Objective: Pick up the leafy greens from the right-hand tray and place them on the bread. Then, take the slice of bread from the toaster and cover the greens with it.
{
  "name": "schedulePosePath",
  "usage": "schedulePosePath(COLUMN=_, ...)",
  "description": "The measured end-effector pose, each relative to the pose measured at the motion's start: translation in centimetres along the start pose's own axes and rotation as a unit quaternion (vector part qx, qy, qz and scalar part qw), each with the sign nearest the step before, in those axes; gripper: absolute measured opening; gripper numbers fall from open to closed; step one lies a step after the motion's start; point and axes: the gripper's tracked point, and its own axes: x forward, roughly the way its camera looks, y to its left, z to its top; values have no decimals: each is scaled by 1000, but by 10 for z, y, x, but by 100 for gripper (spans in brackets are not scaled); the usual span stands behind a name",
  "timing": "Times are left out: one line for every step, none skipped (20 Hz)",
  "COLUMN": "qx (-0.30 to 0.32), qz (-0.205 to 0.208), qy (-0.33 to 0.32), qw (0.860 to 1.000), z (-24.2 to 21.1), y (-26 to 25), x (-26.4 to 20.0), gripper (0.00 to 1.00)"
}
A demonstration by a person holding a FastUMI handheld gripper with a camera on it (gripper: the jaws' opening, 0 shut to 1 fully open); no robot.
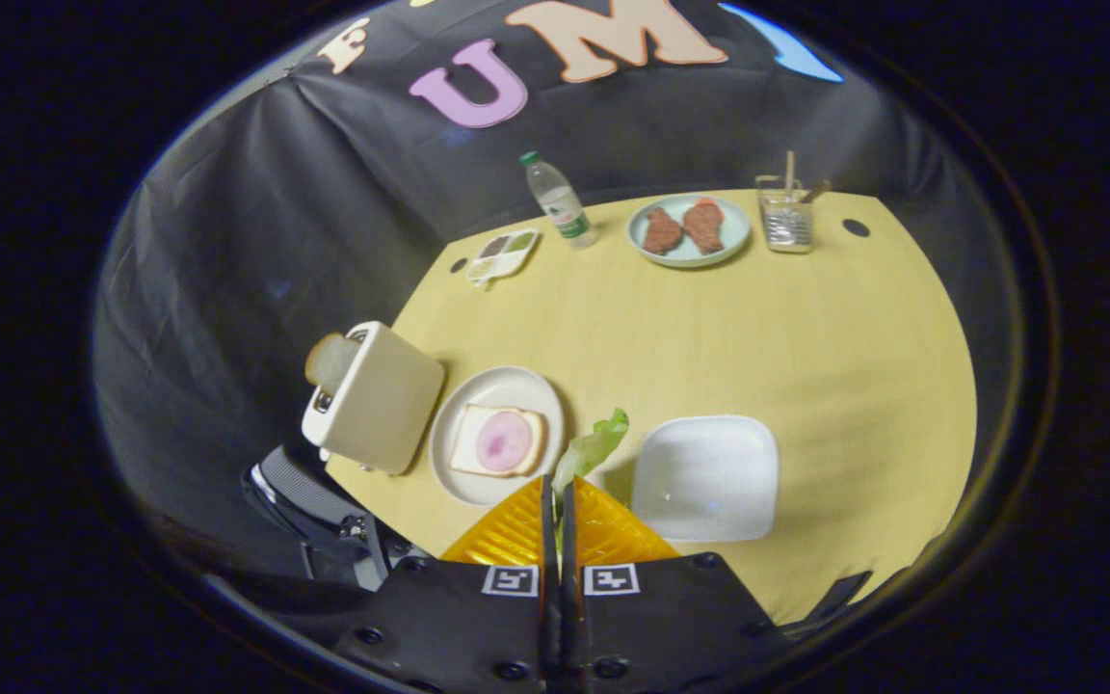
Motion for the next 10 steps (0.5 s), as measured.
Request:
schedulePosePath(qx=-4, qz=12, qy=3, qw=1000, z=1, y=17, x=8, gripper=4)
schedulePosePath(qx=-7, qz=23, qy=6, qw=1000, z=3, y=34, x=15, gripper=4)
schedulePosePath(qx=-9, qz=34, qy=8, qw=999, z=4, y=49, x=23, gripper=4)
schedulePosePath(qx=-11, qz=46, qy=10, qw=999, z=4, y=64, x=33, gripper=4)
schedulePosePath(qx=-10, qz=58, qy=12, qw=998, z=6, y=79, x=40, gripper=4)
schedulePosePath(qx=-10, qz=68, qy=14, qw=998, z=6, y=93, x=47, gripper=4)
schedulePosePath(qx=-8, qz=77, qy=14, qw=997, z=9, y=106, x=55, gripper=4)
schedulePosePath(qx=-4, qz=85, qy=15, qw=996, z=11, y=118, x=62, gripper=4)
schedulePosePath(qx=0, qz=92, qy=16, qw=996, z=13, y=128, x=71, gripper=4)
schedulePosePath(qx=3, qz=96, qy=13, qw=995, z=14, y=135, x=80, gripper=4)
